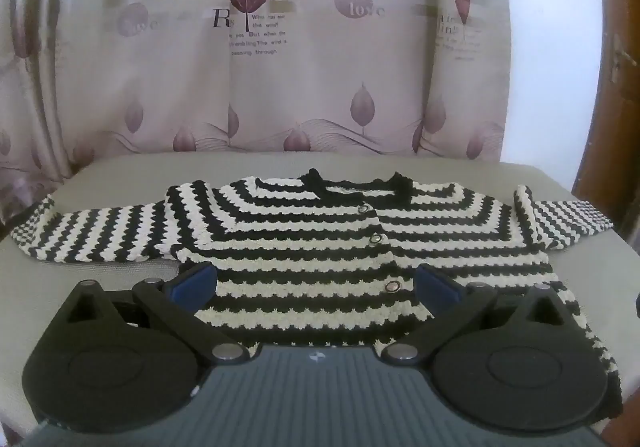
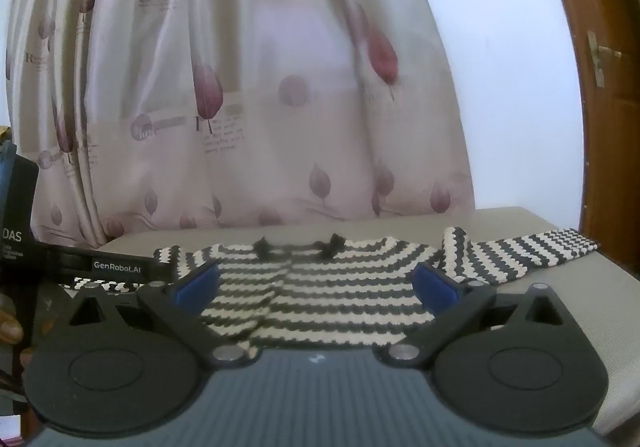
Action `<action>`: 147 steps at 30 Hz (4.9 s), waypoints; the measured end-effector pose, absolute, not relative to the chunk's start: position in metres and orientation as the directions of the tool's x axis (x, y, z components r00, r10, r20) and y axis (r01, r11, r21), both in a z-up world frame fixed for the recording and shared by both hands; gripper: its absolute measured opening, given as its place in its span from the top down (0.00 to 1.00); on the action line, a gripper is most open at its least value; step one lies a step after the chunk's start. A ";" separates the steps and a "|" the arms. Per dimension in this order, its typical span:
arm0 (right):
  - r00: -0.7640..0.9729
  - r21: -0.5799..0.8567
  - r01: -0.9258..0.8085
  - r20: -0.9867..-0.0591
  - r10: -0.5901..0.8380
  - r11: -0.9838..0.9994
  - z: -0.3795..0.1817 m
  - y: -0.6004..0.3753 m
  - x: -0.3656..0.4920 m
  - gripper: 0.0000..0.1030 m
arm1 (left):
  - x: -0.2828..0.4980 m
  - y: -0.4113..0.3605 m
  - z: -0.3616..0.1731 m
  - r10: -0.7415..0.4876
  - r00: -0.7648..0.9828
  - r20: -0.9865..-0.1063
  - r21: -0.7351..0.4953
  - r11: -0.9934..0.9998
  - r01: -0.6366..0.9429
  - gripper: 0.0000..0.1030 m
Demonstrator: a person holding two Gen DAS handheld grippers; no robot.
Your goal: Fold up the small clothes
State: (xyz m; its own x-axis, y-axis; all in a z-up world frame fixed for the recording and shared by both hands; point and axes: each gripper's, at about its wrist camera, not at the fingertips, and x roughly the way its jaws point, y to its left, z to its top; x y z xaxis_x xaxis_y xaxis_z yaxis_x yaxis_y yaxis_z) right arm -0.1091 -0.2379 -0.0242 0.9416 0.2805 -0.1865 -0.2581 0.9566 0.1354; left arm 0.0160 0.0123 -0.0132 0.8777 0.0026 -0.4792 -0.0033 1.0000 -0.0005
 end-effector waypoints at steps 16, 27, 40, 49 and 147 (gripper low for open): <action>0.928 0.119 -0.274 -0.229 0.295 0.954 -0.030 -0.230 -0.090 0.00 | 0.029 0.023 -0.021 0.023 0.875 -0.484 0.008 1.000 -0.022 0.00; 0.913 0.122 -0.283 -0.268 0.306 0.951 -0.034 -0.224 -0.082 0.00 | 0.038 0.032 -0.026 0.038 0.864 -0.503 0.008 0.999 -0.040 0.00; 0.901 0.119 -0.291 -0.300 0.314 0.949 -0.037 -0.220 -0.071 0.00 | 0.049 0.046 -0.032 0.056 0.848 -0.528 -0.002 0.998 -0.068 0.00; 0.891 0.104 -0.300 -0.324 0.317 0.948 -0.041 -0.212 -0.066 0.00 | 0.057 0.063 -0.036 0.086 0.838 -0.539 -0.010 0.994 -0.109 0.00; 0.869 0.253 -0.127 -0.437 0.231 0.959 -0.067 -0.252 -0.038 0.00 | -0.020 0.356 -0.009 0.673 0.623 -0.397 -0.044 0.665 -0.746 0.18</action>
